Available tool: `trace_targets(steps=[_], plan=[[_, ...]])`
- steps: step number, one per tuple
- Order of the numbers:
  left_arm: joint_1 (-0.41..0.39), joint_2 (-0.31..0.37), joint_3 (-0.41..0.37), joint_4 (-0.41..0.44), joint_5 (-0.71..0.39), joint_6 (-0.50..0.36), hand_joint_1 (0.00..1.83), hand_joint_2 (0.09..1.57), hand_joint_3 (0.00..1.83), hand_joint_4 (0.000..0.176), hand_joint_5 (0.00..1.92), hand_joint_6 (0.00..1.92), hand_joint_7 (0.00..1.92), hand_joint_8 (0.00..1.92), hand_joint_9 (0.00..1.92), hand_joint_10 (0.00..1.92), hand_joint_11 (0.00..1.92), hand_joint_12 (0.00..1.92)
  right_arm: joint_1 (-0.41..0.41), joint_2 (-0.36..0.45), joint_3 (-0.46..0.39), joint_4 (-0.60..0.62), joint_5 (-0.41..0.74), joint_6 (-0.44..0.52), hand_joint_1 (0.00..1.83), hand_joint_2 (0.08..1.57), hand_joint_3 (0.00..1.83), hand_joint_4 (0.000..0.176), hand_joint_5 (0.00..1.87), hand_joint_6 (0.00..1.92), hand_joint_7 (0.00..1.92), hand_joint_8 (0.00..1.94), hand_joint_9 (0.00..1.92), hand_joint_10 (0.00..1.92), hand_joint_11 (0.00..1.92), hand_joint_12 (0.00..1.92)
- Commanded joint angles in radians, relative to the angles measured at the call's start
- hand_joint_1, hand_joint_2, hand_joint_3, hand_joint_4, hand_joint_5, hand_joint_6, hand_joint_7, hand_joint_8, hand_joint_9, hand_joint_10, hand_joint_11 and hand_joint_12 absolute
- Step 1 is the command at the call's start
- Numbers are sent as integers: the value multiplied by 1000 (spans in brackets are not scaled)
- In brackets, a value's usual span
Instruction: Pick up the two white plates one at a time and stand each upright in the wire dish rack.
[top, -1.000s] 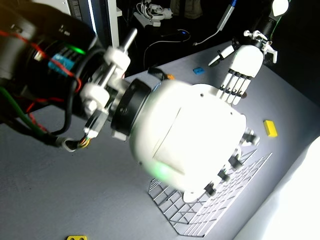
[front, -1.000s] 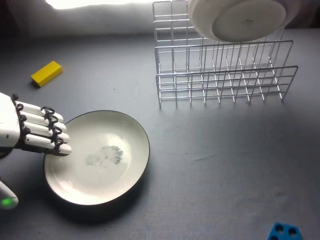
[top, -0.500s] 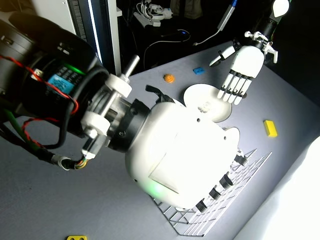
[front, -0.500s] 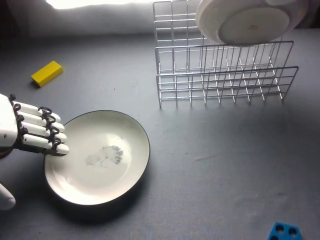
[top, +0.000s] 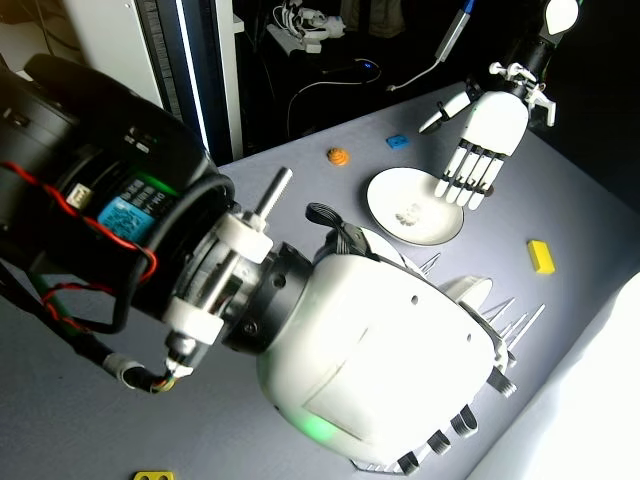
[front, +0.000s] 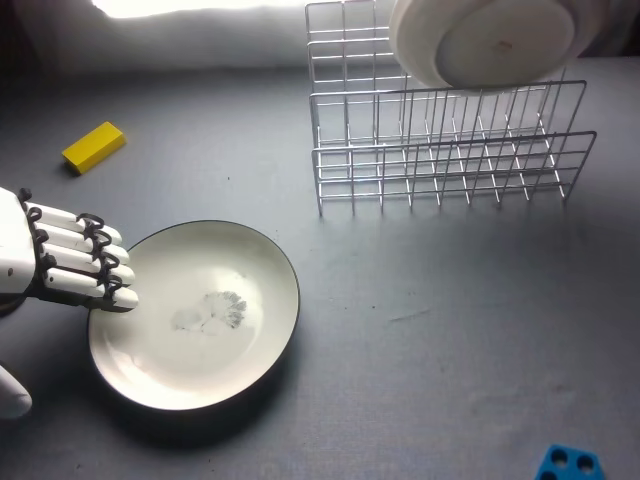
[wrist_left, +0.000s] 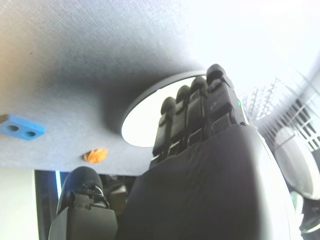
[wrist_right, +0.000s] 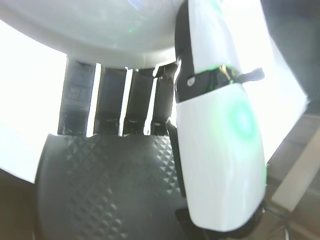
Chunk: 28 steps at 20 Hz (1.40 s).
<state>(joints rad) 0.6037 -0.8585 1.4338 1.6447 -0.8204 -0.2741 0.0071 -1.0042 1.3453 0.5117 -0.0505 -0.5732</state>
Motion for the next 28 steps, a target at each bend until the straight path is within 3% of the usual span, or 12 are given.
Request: trace_targets(steps=[1, 2, 5, 8, 9, 10, 20, 26, 28], plan=[[-4, -2, 8, -46, -17, -1, 0, 1058, 1, 0, 74, 8, 42, 7, 16, 6, 6, 3, 8, 5, 4, 23, 123, 31, 1256, 1081, 0, 0, 965, 934, 1167, 767, 1205, 409, 977, 910], [-4, -2, 7, -46, -18, -1, 0, 1059, 1, 0, 78, 8, 44, 7, 13, 4, 0, 0, 5, 5, 5, 23, 124, 46, 1377, 1087, 1, 0, 906, 998, 1043, 891, 1057, 961, 940, 943], [-4, -2, 6, -46, -21, -1, 0, 1046, 0, 0, 67, 2, 45, 7, 16, 5, 0, 0, 2, 0, 15, 23, 125, 87, 1382, 1092, 0, 0, 902, 980, 1015, 948, 1050, 998, 920, 971], [-4, -3, 7, -46, -21, 0, 0, 1044, 0, 0, 57, 0, 26, 0, 2, 0, 1, 0, -8, -5, 22, 24, 126, 114, 1392, 1065, 0, 0, 944, 878, 1078, 847, 1120, 913, 970, 952], [-4, -3, 8, -46, -21, 0, 0, 1046, 0, 0, 65, 5, 30, 3, 3, 1, 0, 0, -11, -7, 23, 24, 127, 118, 1387, 1087, 0, 0, 913, 860, 1010, 998, 1078, 996, 994, 967], [-4, -3, 8, -45, -21, 0, 0, 1058, 3, 0, 61, 2, 28, 2, 0, 0, 0, 0, -15, -7, 24, 24, 128, 119, 1386, 1089, 1, 0, 923, 854, 998, 1009, 1063, 1024, 986, 984], [0, -5, 12, -45, -21, 0, 0, 1056, 2, 0, 83, 7, 60, 10, 37, 11, 10, 4, -109, -7, 58, 24, 189, 133, 1383, 1097, 1, 0, 896, 976, 988, 989, 1040, 1028, 913, 984], [5, -8, 15, -45, -21, 2, 0, 1054, 1, 0, 99, 12, 76, 13, 48, 14, 22, 10, -127, -7, 68, 24, 217, 144, 1384, 1095, 0, 0, 903, 975, 997, 982, 1037, 1023, 912, 969], [5, -9, 16, -45, -21, 3, 0, 1057, 2, 0, 66, 0, 45, 0, 19, 1, 0, 0, -129, -11, 68, 24, 219, 145, 1388, 1084, 0, 0, 941, 877, 1007, 984, 1062, 1002, 966, 971]])
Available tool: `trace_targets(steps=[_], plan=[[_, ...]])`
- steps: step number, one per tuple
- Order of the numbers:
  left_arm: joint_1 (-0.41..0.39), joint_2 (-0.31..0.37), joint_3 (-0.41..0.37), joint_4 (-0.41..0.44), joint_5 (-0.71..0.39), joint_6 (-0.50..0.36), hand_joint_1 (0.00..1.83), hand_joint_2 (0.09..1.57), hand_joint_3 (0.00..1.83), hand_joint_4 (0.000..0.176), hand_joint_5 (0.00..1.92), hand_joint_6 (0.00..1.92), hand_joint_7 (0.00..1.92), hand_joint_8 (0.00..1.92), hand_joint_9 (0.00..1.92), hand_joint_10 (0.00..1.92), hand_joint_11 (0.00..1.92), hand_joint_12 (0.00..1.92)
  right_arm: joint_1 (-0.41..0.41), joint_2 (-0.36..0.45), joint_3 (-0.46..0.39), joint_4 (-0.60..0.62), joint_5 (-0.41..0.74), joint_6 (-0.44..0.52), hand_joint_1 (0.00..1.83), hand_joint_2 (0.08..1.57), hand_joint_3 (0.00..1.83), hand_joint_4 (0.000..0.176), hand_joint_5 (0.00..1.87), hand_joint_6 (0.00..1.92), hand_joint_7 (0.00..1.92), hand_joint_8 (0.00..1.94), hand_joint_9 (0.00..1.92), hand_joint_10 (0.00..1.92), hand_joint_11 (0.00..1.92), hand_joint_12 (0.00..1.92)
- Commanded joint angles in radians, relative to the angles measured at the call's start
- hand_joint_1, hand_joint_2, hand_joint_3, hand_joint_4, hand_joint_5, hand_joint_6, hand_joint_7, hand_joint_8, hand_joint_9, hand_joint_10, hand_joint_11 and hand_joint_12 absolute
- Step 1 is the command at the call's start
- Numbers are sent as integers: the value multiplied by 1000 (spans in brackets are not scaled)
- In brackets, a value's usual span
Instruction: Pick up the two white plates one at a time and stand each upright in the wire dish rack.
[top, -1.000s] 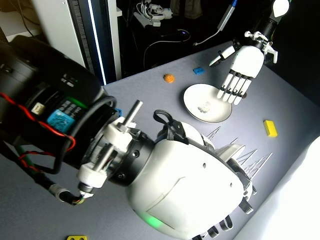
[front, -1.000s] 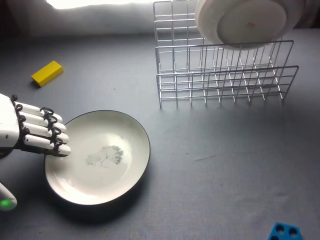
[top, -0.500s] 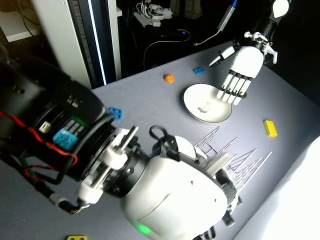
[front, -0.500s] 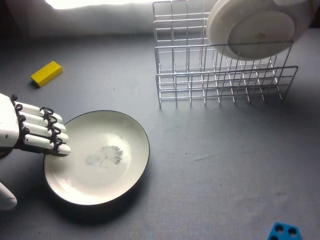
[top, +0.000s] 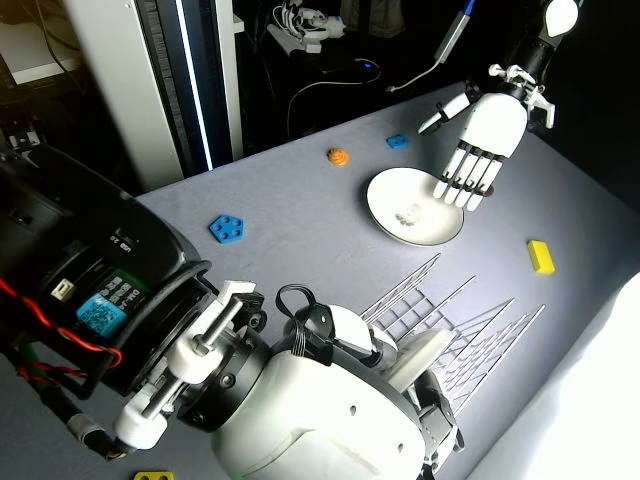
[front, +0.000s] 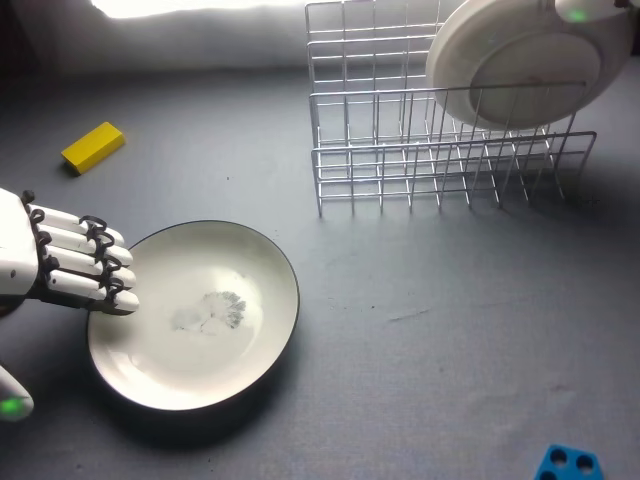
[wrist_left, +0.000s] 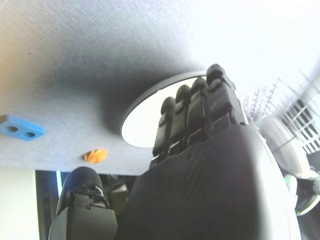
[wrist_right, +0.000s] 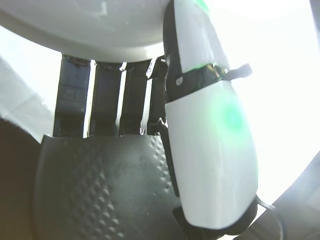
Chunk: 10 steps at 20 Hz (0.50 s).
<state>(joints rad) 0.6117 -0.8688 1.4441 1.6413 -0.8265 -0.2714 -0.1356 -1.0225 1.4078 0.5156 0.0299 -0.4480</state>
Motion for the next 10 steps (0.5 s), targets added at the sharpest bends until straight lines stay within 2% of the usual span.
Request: trace_targets(steps=[1, 4, 8, 10], plan=[[-3, 1, 6, -41, -15, 1, 0, 1052, 0, 0, 73, 3, 43, 0, 23, 2, 8, 3, 11, 4, 6, 20, 141, 21, 1386, 1090, 1, 0, 930, 886, 989, 1023, 1045, 1029, 961, 981], [0, 0, 9, -41, -15, 1, 0, 1054, 0, 0, 84, 6, 56, 4, 30, 5, 7, 3, 0, -13, 14, 20, 156, 21, 1380, 1110, 1, 0, 882, 959, 954, 1100, 1005, 1073, 902, 1035], [3, -1, 13, -42, -15, 1, 0, 1050, 0, 0, 94, 8, 69, 8, 40, 7, 12, 6, -21, -38, 36, 20, 157, 20, 1378, 1115, 0, 0, 876, 1010, 959, 1061, 971, 1112, 848, 1053], [5, -2, 16, -42, -15, 1, 0, 1048, 0, 0, 93, 6, 68, 6, 43, 7, 17, 8, -36, -43, 40, 20, 174, 22, 1374, 1129, 1, 0, 815, 1110, 931, 1049, 967, 1149, 808, 1106]])
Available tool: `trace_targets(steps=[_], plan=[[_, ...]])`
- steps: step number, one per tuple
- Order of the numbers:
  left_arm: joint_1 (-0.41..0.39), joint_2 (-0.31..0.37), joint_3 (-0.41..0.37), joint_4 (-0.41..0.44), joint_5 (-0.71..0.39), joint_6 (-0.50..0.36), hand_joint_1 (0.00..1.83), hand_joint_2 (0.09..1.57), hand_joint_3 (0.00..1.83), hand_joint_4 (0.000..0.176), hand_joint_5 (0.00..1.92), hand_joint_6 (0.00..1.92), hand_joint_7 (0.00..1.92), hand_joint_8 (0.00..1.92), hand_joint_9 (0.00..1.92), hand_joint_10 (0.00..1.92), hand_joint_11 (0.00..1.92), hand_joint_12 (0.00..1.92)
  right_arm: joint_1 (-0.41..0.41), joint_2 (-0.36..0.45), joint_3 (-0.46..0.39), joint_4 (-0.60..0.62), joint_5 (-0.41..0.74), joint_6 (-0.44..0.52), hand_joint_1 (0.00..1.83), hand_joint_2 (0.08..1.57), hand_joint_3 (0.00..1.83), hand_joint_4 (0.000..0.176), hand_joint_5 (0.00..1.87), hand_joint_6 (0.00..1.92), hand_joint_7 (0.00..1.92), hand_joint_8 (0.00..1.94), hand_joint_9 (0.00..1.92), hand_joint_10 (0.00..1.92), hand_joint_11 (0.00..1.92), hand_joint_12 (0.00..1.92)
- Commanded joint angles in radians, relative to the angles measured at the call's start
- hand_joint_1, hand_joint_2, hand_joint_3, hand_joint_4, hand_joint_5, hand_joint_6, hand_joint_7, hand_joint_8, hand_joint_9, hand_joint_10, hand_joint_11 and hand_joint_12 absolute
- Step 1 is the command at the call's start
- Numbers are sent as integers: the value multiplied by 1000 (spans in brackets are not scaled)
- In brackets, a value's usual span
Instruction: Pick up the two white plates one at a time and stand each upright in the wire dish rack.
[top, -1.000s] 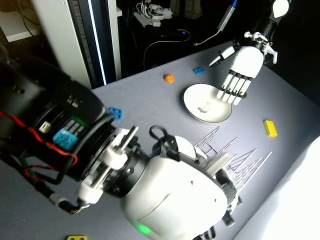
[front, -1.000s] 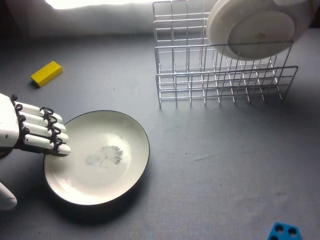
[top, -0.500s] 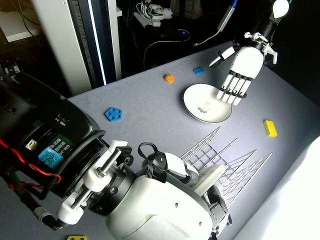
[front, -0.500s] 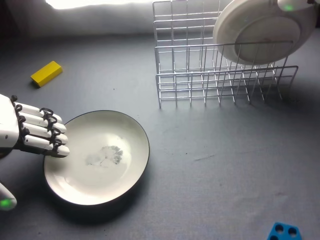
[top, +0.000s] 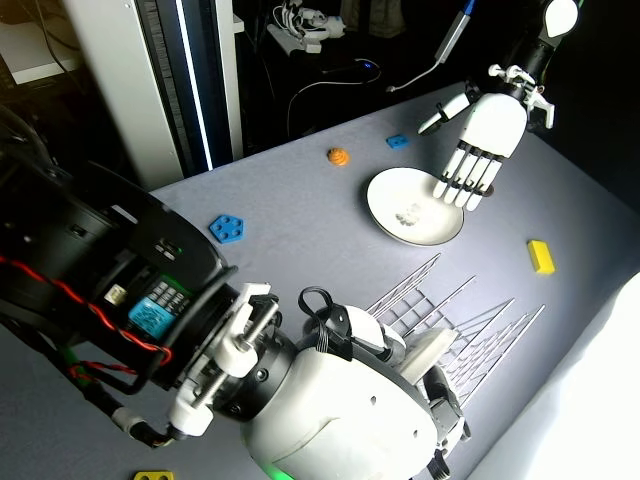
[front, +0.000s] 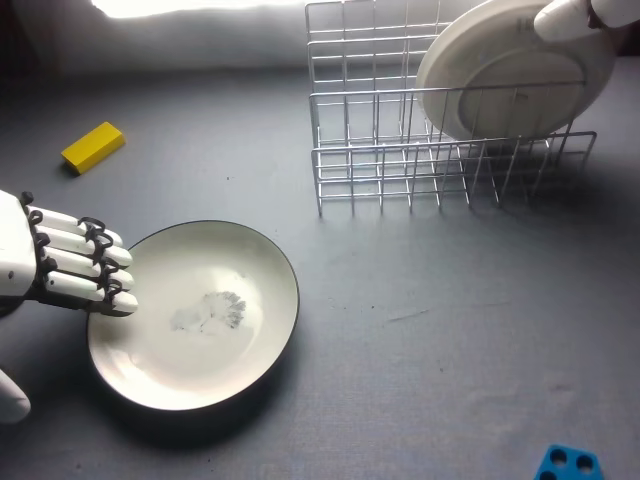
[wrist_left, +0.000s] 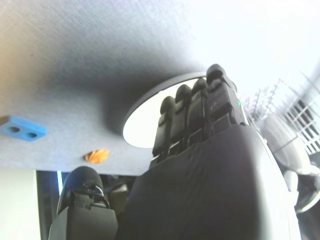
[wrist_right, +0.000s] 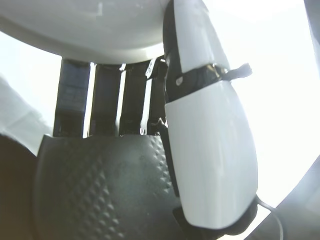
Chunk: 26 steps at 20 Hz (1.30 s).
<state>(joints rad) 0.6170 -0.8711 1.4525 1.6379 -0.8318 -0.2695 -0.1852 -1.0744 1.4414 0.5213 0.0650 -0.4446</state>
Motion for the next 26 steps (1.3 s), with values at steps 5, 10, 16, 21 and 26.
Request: trace_targets(steps=[5, 10, 16, 21, 26], plan=[[0, -2, 13, -38, -10, 0, 0, 1055, 1, 0, 73, 0, 48, 0, 21, 3, 0, 0, -1, -7, 12, 13, 150, 18, 1300, 1114, 0, 0, 679, 718, 763, 688, 743, 695, 476, 1268], [0, -3, 14, -38, -9, 0, 0, 1051, 0, 0, 63, 7, 38, 10, 13, 4, 0, 0, 3, -19, 11, 13, 154, 18, 1258, 1064, 0, 0, 680, 174, 748, 145, 638, 502, 274, 1390], [1, -4, 14, -38, -6, -1, 0, 1049, 0, 0, 81, 7, 55, 10, 19, 4, 0, 0, 8, -23, 10, 13, 155, 18, 1232, 1058, 2, 0, 667, 106, 728, 61, 584, 489, 211, 1404], [0, -4, 16, -38, -1, -1, 0, 1054, 1, 0, 89, 7, 60, 7, 17, 4, 1, 0, 18, -21, 4, 13, 144, 19, 1214, 1070, 0, 0, 653, 84, 718, 43, 568, 506, 183, 1417], [4, -4, 16, -38, 0, -1, 0, 1046, 0, 0, 81, 2, 56, 4, 24, 6, 4, 2, 65, 0, -34, 13, 127, 7, 1196, 1068, 0, 0, 647, 70, 706, 31, 540, 528, 176, 1429]])
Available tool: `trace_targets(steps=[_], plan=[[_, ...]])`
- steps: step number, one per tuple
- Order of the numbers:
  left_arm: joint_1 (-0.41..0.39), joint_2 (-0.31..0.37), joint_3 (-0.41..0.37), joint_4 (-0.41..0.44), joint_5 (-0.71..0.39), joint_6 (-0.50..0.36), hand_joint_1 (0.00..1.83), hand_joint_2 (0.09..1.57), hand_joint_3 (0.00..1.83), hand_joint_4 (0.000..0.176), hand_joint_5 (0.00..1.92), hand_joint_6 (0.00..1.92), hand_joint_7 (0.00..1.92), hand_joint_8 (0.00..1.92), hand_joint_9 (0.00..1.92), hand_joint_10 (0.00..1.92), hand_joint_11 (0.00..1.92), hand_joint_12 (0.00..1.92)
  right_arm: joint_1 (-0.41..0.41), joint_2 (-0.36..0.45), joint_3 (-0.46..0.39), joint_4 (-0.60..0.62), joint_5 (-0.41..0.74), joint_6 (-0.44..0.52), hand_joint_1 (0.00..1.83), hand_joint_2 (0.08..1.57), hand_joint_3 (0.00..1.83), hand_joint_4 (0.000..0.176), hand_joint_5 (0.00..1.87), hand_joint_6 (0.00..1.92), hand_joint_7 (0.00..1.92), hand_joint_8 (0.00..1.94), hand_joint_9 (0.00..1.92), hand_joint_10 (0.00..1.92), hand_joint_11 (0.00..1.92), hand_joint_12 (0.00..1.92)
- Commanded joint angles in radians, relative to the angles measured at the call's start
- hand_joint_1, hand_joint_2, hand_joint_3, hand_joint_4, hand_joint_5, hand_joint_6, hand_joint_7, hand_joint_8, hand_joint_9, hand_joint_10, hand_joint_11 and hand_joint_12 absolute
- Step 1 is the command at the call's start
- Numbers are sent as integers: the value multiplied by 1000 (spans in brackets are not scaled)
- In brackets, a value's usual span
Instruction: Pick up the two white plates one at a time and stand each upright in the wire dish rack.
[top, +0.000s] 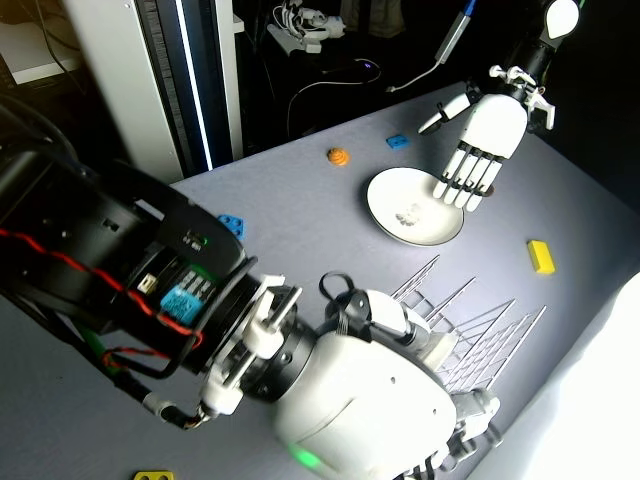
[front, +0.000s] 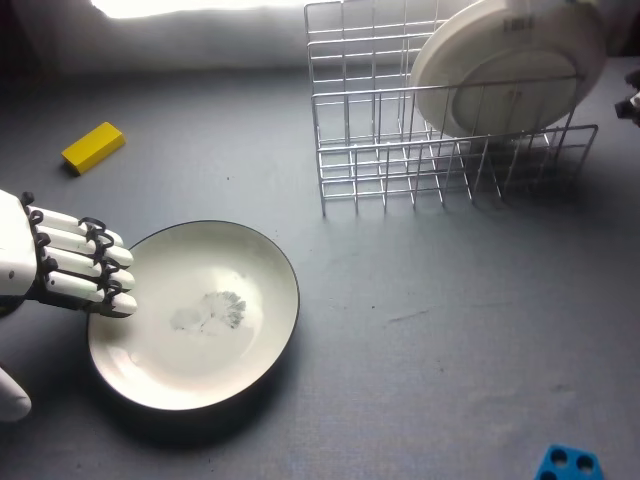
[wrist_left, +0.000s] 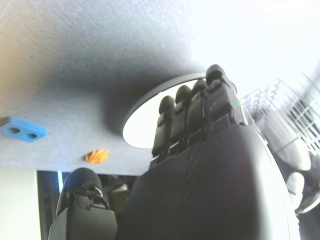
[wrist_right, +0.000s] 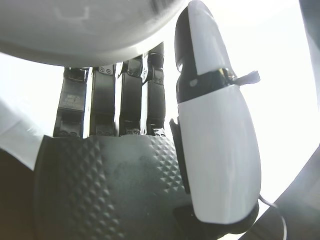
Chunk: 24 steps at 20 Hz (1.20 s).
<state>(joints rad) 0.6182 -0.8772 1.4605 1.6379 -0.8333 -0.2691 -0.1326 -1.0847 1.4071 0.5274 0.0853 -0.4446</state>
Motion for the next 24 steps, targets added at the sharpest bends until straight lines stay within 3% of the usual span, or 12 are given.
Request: trace_targets(steps=[1, 6, 8, 11, 13, 16, 19, 23, 24], plan=[[4, 3, 8, -38, 2, -1, 0, 1043, 0, 0, 76, 2, 48, 1, 18, 2, 0, 0, 19, 11, -2, 7, 106, 5, 1201, 1078, 4, 0, 652, 66, 710, 28, 538, 521, 179, 1406], [18, 2, 9, -38, 11, -1, 0, 1055, 2, 0, 85, 6, 49, 5, 20, 5, 3, 1, 78, 23, -39, -36, 93, -50, 1214, 1086, 3, 0, 648, 58, 718, 26, 544, 530, 171, 1426], [20, 2, 9, -38, 13, -1, 0, 1050, 0, 0, 68, 0, 38, 0, 9, 0, 0, 0, 89, 32, -77, -205, 148, -50, 1221, 1086, 3, 0, 650, 57, 715, 22, 542, 529, 176, 1424], [29, 1, 8, -38, 15, -2, 0, 1046, 0, 0, 51, 0, 26, 0, 3, 0, 0, 0, 88, 57, -164, -491, 317, -55, 1223, 1076, 0, 0, 664, 57, 732, 24, 562, 536, 193, 1419], [41, 0, 8, -38, 17, -5, 0, 1050, 1, 0, 62, 6, 33, 5, 11, 4, 0, 0, 90, 58, -213, -572, 344, -125, 1220, 1078, 1, 0, 658, 53, 727, 21, 554, 535, 192, 1421], [55, -4, 6, -38, 18, -7, 0, 1054, 2, 0, 76, 9, 53, 10, 26, 9, 13, 6, 70, 56, -294, -586, 387, -375, 1219, 1070, 0, 0, 670, 57, 732, 22, 559, 538, 190, 1417], [73, -4, -1, -38, 19, -7, 0, 1060, 4, 0, 74, 5, 52, 6, 22, 4, 5, 3, 30, 55, -379, -703, 396, -512, 1210, 1058, 0, 0, 651, 44, 738, 21, 562, 522, 200, 1386], [107, -6, -11, -38, 22, -11, 0, 1045, 0, 0, 55, 0, 25, 0, 2, 0, 0, 0, -42, 48, -481, -703, 394, -653, 1077, 1071, 1, 0, 488, 0, 554, 0, 457, 235, 8, 1338], [115, -6, -15, -38, 22, -12, 0, 1052, 0, 0, 60, 3, 30, 3, 3, 1, 0, 0, -61, 41, -496, -703, 392, -678, 1054, 1060, 0, 0, 425, 0, 478, 0, 414, 148, 1, 1253]])
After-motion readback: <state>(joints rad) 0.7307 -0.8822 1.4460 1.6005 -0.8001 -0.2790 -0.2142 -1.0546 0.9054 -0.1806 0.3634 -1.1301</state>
